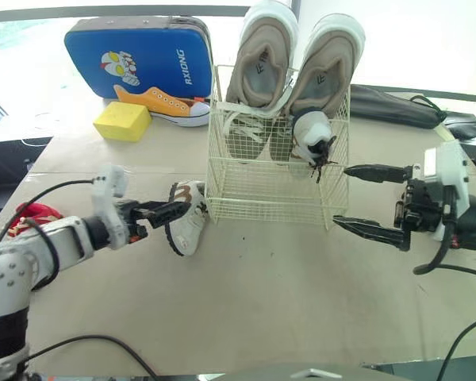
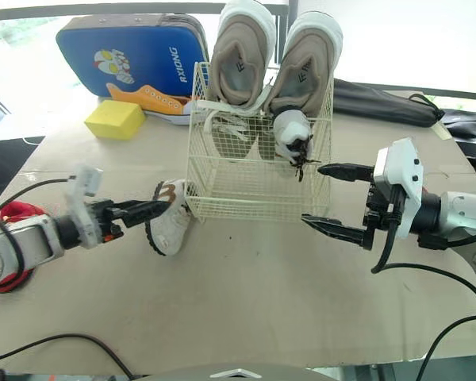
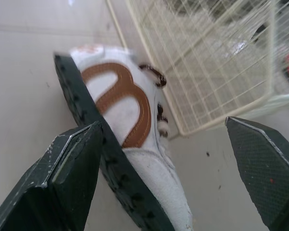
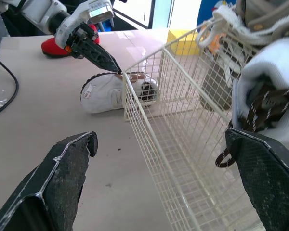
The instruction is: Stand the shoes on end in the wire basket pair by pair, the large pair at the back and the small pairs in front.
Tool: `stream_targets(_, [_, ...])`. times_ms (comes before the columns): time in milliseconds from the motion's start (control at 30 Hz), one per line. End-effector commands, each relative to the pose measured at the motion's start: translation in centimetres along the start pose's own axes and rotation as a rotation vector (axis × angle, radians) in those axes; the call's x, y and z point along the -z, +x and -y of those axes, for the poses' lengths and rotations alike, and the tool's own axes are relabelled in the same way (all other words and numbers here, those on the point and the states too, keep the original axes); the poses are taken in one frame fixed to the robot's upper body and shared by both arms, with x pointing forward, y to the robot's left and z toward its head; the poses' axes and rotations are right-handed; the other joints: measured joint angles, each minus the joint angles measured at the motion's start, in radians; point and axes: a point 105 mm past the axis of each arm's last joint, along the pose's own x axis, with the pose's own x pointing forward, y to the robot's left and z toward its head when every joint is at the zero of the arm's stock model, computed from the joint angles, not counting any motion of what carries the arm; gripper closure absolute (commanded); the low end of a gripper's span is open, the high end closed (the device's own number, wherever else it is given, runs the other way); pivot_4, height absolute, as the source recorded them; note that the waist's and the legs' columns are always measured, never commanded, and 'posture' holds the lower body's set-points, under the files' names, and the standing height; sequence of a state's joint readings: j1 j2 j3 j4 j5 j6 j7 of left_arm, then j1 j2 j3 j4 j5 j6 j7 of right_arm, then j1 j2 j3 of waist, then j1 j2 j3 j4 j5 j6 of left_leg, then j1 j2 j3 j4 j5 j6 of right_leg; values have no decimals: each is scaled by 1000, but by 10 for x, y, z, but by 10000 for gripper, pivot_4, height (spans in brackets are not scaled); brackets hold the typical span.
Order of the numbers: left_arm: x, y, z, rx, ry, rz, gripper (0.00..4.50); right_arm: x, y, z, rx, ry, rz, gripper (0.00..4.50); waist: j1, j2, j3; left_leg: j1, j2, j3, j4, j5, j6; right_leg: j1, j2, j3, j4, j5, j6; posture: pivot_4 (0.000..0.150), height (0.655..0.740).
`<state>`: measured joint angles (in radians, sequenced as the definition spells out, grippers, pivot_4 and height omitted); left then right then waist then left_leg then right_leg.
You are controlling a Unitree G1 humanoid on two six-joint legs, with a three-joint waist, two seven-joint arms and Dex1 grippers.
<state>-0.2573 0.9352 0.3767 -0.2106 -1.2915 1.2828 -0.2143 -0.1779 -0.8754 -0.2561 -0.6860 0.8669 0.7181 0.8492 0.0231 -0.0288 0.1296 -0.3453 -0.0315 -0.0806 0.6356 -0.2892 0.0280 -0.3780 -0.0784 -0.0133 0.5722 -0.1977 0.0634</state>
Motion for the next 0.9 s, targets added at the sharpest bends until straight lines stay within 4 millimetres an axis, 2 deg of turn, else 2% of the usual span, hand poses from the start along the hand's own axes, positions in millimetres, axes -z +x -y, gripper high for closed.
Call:
stream_targets(33, [-4,-3,-7,-84,5,-127,680,-9,1,-8,-1,-39,27,879,-6,0,0,0,0,0,-1,0,-1,0,0,0,0,1,0,1500,7400])
stream_targets(200, [-4,-2,-16,-178,40,-325,680,-13,1,-19,-25,-66,54,879,-10,0,0,1,-1,2,-1,1,-1,0,0,1,0,-1,1,1500,7400])
stream_targets(400, [6,11,-26,-204,52,-415,680,-14,2,-24,-26,-81,60,879,-6,0,0,1,-1,3,-1,3,-7,0,0,1,-1,-1,1,1500,7400])
stream_targets(433, [2,13,-27,-200,52,-389,680,-14,2,-24,-24,-83,59,879,-5,0,0,0,-1,3,-1,3,-7,0,-1,1,-1,-1,1,1500,7400])
stream_targets(500, [-22,12,-16,-85,-29,-276,680,-14,1,-26,-17,-82,61,879,-3,0,0,0,-1,3,-1,3,-7,0,-2,1,-1,-1,1,1500,7400])
stream_targets(600, [-42,-1,-13,-19,-73,-190,680,-13,1,-28,-11,-76,62,879,5,-4,1,-1,-2,1,-1,3,-7,-1,-2,0,-1,-2,2,1500,7400])
stream_targets(767, [-36,-14,-20,-54,-72,-224,680,-10,4,-28,-18,-67,69,879,-10,-5,2,0,-1,1,-2,4,-8,-1,-2,0,-1,-2,2,1500,7400])
stream_targets(900, [-26,-23,-34,-109,-99,-250,680,-11,6,-26,-29,-69,77,879,-12,-5,2,0,0,1,-2,4,-8,-1,-1,0,-1,-2,2,1500,7400])
